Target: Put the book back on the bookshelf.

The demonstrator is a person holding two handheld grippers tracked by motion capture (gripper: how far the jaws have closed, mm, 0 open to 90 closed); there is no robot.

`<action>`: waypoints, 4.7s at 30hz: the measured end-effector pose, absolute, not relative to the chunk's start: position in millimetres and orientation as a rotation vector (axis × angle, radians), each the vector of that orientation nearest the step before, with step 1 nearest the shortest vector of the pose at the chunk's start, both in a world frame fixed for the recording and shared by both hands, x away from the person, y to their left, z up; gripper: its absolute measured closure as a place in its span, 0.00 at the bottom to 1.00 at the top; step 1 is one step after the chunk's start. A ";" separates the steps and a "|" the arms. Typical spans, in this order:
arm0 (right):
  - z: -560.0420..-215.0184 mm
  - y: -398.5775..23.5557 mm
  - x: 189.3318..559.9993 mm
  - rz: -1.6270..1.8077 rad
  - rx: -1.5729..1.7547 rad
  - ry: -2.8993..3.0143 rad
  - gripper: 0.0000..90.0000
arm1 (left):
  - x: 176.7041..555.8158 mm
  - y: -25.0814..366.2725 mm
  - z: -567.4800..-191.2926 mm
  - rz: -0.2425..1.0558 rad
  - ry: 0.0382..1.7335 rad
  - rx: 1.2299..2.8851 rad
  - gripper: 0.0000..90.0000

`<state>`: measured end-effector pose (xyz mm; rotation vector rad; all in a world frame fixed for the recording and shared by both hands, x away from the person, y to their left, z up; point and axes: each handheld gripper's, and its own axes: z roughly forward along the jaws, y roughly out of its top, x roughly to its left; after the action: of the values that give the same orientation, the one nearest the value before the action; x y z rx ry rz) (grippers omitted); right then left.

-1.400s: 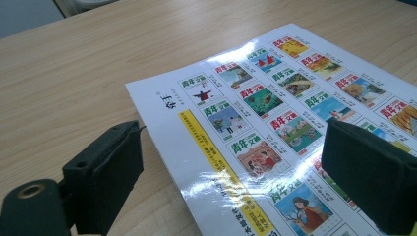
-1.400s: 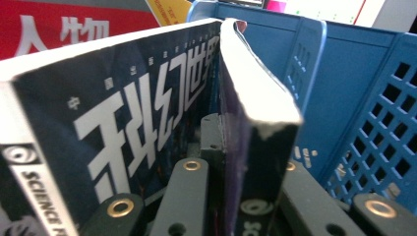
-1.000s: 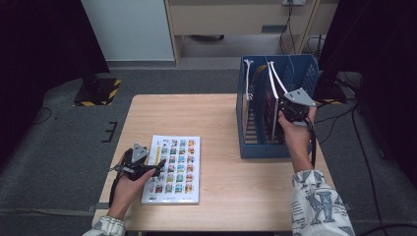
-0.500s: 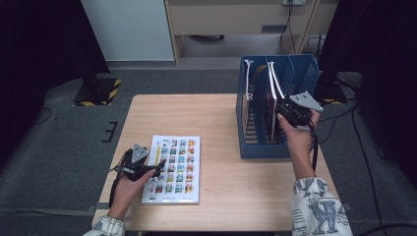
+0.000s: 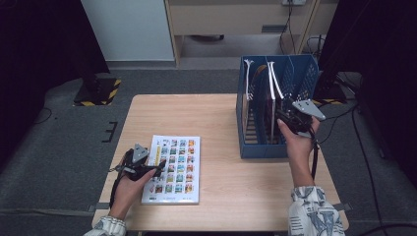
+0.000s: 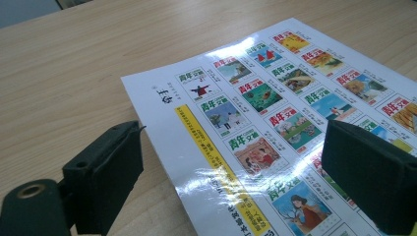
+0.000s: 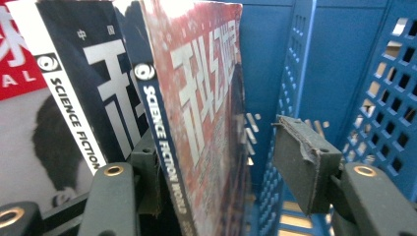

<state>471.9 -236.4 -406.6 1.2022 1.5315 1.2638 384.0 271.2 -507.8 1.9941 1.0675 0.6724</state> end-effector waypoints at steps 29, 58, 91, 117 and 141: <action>-407.5 -234.7 441.5 1.237 1.176 1.626 0.30 | 381.3 270.2 -502.8 0.693 1.040 1.990 0.09; -416.1 -216.2 411.5 1.239 1.090 1.726 0.29 | 381.4 272.1 -501.5 0.693 1.038 1.982 0.09; -440.7 -139.0 379.2 1.300 0.881 2.060 0.19 | 381.8 271.1 -502.2 0.680 1.031 1.979 0.09; -470.1 -58.6 381.1 1.283 0.748 2.295 0.20 | 381.7 273.2 -503.2 0.684 1.043 1.987 0.09; -498.5 -18.9 399.1 1.257 0.721 2.378 0.13 | 387.5 278.9 -507.5 0.624 1.087 1.990 0.09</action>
<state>399.1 -18.9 -498.5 0.7215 2.3776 1.2571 387.5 278.9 -507.5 1.9896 1.0872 0.6239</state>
